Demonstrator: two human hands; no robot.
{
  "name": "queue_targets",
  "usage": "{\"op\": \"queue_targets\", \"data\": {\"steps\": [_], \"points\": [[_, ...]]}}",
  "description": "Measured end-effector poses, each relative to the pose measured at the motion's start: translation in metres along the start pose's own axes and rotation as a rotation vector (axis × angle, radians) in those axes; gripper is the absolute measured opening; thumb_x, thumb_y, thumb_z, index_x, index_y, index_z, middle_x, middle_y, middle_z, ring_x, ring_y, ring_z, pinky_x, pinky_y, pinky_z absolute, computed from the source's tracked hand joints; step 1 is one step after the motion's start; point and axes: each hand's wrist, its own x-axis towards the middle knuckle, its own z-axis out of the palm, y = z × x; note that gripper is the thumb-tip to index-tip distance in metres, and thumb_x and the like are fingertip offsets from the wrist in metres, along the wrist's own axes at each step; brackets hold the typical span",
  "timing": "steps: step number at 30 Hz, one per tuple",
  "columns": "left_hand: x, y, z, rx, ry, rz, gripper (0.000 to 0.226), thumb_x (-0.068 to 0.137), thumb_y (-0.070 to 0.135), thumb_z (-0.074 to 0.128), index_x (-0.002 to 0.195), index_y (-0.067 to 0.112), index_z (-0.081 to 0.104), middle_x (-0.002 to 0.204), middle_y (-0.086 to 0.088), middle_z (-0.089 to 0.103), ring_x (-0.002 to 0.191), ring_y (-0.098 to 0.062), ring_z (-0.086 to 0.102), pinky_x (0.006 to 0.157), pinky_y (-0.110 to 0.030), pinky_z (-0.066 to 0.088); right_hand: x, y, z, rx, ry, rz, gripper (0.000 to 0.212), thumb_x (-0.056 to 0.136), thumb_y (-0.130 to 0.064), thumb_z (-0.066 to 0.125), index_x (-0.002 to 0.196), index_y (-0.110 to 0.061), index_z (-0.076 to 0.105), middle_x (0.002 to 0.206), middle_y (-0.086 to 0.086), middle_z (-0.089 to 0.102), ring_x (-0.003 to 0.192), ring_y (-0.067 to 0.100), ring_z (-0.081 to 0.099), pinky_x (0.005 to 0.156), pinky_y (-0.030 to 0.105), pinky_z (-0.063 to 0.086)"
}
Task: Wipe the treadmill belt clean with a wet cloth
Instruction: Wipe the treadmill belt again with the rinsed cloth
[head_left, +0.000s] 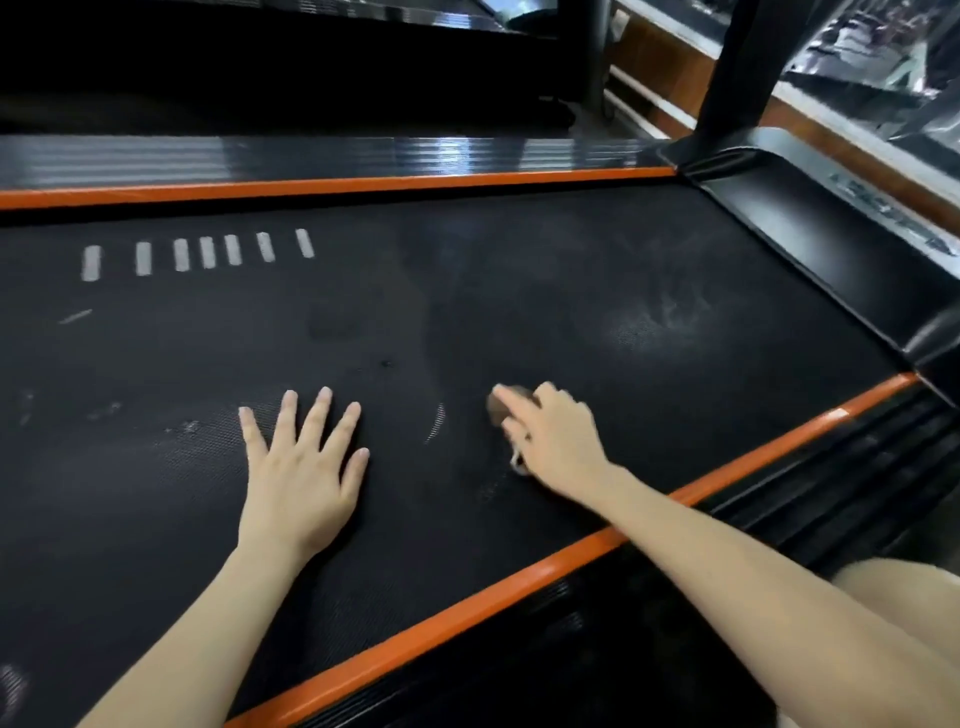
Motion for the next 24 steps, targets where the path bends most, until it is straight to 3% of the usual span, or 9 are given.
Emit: {"op": "queue_targets", "data": {"steps": [2, 4, 6, 12, 15, 17, 21, 23, 24], "points": [[0.001, 0.001, -0.001, 0.007, -0.003, -0.009, 0.059, 0.092, 0.048, 0.024, 0.135, 0.019, 0.052, 0.142, -0.014, 0.047, 0.133, -0.043, 0.035, 0.108, -0.062, 0.003, 0.037, 0.007, 0.003, -0.01, -0.018, 0.194, 0.043, 0.1, -0.035, 0.035, 0.143, -0.033, 0.037, 0.117, 0.013, 0.047, 0.103, 0.032, 0.05, 0.083, 0.041, 0.04], [0.0, 0.002, -0.001, 0.016, -0.002, -0.018, 0.059, 0.092, 0.048, 0.024, 0.134, 0.019, 0.053, 0.141, -0.013, 0.048, 0.133, -0.042, 0.036, 0.109, -0.063, 0.003, 0.075, -0.005, 0.004, 0.036, -0.04, 0.331, 0.041, 0.101, -0.035, 0.032, 0.141, -0.032, 0.037, 0.122, 0.012, 0.045, 0.108, 0.031, 0.048, 0.088, 0.042, 0.039], [-0.001, 0.003, -0.002, 0.026, 0.005, -0.024, 0.058, 0.092, 0.048, 0.025, 0.134, 0.019, 0.053, 0.14, -0.013, 0.049, 0.133, -0.042, 0.036, 0.109, -0.063, 0.003, 0.095, -0.031, 0.007, 0.073, -0.036, 0.297, 0.038, 0.1, -0.035, 0.033, 0.136, -0.03, 0.042, 0.121, 0.012, 0.046, 0.107, 0.031, 0.049, 0.087, 0.041, 0.037], [0.0, 0.004, -0.003, 0.05, 0.006, -0.026, 0.057, 0.092, 0.047, 0.027, 0.135, 0.02, 0.051, 0.141, -0.012, 0.048, 0.132, -0.041, 0.038, 0.11, -0.063, 0.005, 0.002, -0.061, 0.006, 0.242, 0.074, -0.37, 0.041, 0.086, -0.04, 0.04, 0.119, -0.028, 0.06, 0.088, 0.008, 0.054, 0.071, 0.027, 0.054, 0.061, 0.037, 0.044], [0.0, 0.005, -0.003, 0.063, -0.004, -0.026, 0.057, 0.093, 0.047, 0.026, 0.137, 0.02, 0.05, 0.142, -0.012, 0.046, 0.133, -0.04, 0.037, 0.11, -0.063, 0.008, -0.017, -0.037, 0.008, 0.23, 0.077, -0.608, 0.04, 0.086, -0.041, 0.043, 0.12, -0.029, 0.059, 0.084, 0.004, 0.053, 0.067, 0.02, 0.05, 0.058, 0.031, 0.039], [0.0, 0.005, -0.003, 0.06, -0.014, -0.028, 0.056, 0.093, 0.048, 0.026, 0.137, 0.021, 0.049, 0.143, -0.011, 0.046, 0.133, -0.04, 0.037, 0.11, -0.063, 0.01, 0.012, -0.028, 0.01, 0.179, 0.091, -0.568, 0.04, 0.087, -0.041, 0.041, 0.12, -0.029, 0.06, 0.083, 0.005, 0.053, 0.066, 0.022, 0.05, 0.057, 0.03, 0.034], [0.0, 0.004, -0.002, 0.037, -0.019, -0.033, 0.056, 0.093, 0.049, 0.025, 0.136, 0.023, 0.05, 0.141, -0.009, 0.048, 0.134, -0.038, 0.037, 0.11, -0.062, 0.008, 0.09, -0.041, 0.013, 0.115, 0.094, -0.102, 0.038, 0.097, -0.034, 0.041, 0.133, -0.028, 0.052, 0.101, 0.013, 0.054, 0.085, 0.031, 0.055, 0.066, 0.034, 0.031], [0.002, 0.0, -0.003, 0.012, -0.001, -0.032, 0.056, 0.093, 0.049, 0.026, 0.136, 0.022, 0.051, 0.139, -0.009, 0.051, 0.133, -0.038, 0.039, 0.11, -0.061, 0.008, 0.078, -0.053, 0.016, 0.156, 0.145, -0.089, 0.035, 0.093, -0.031, 0.046, 0.126, -0.027, 0.058, 0.094, 0.012, 0.054, 0.078, 0.032, 0.054, 0.063, 0.035, 0.031], [0.005, -0.003, -0.005, 0.002, 0.015, -0.038, 0.056, 0.093, 0.048, 0.027, 0.135, 0.022, 0.052, 0.138, -0.01, 0.052, 0.132, -0.038, 0.04, 0.11, -0.061, 0.008, 0.057, -0.059, 0.014, 0.214, 0.157, -0.19, 0.035, 0.087, -0.031, 0.049, 0.12, -0.028, 0.061, 0.088, 0.01, 0.053, 0.072, 0.031, 0.053, 0.06, 0.035, 0.031]]}}
